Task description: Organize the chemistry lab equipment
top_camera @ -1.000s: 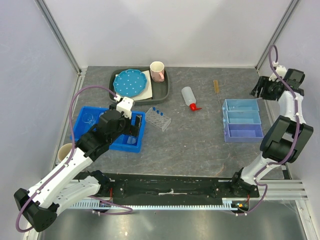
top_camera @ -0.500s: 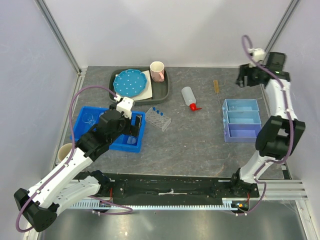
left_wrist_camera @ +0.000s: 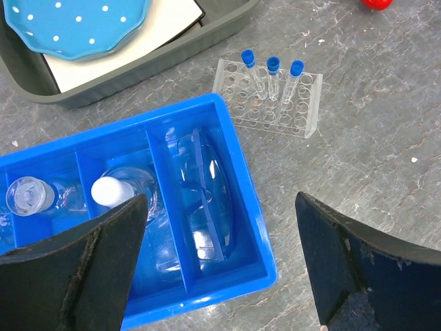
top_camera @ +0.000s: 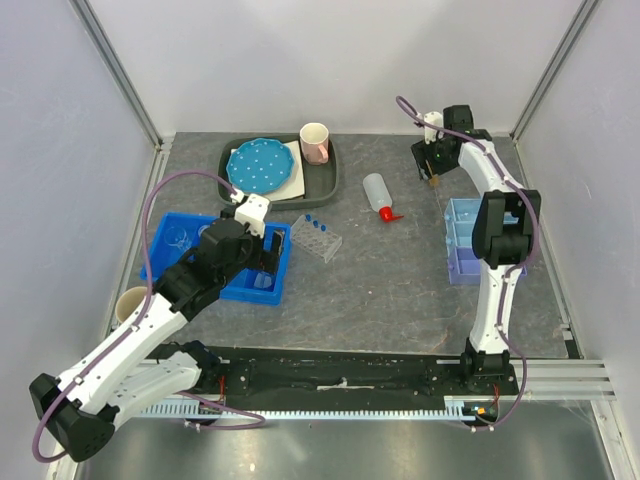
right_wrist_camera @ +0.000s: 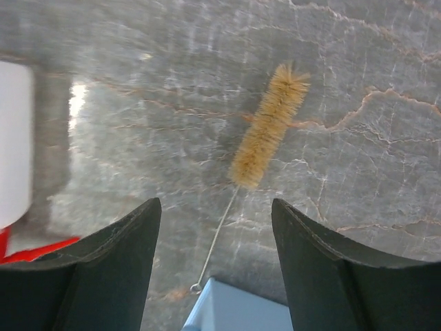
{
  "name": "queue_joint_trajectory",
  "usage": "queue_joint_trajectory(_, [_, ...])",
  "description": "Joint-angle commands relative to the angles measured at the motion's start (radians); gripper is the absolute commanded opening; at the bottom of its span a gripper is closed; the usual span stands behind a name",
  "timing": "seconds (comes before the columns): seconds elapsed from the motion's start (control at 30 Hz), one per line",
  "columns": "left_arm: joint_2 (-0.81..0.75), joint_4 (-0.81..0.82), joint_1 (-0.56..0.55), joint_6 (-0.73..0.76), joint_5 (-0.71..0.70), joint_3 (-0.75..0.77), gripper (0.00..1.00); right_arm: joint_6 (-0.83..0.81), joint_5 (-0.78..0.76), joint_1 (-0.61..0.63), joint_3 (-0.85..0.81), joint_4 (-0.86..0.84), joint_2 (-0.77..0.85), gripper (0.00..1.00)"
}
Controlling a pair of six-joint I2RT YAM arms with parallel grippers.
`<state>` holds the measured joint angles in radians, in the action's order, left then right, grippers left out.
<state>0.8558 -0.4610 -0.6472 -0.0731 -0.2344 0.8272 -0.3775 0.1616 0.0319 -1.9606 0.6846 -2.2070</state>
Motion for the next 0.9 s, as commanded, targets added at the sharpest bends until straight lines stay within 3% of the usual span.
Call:
queue_joint_trajectory(0.0, [0.006, 0.051, 0.001, 0.041, -0.017, -0.011, 0.94, 0.028, -0.12, 0.002, -0.095, 0.006, -0.089, 0.72])
queue_joint_trajectory(0.13, [0.025, 0.047, 0.001, 0.042, -0.017, -0.008, 0.94, 0.049, -0.108, 0.0, -0.161, 0.018, -0.164, 0.69])
queue_joint_trajectory(0.37, [0.032, 0.048, 0.001, 0.045, -0.023, -0.011, 0.94, 0.055, -0.077, -0.001, -0.158, 0.023, -0.226, 0.55])
queue_joint_trajectory(0.7, [0.04, 0.047, 0.001, 0.047, -0.028, -0.013, 0.94, 0.083, 0.073, 0.0, -0.146, 0.043, -0.227, 0.14])
queue_joint_trajectory(0.87, [0.035, 0.048, 0.003, 0.047, -0.034, -0.014, 0.94, 0.106, 0.213, 0.002, -0.11, 0.038, -0.134, 0.08])
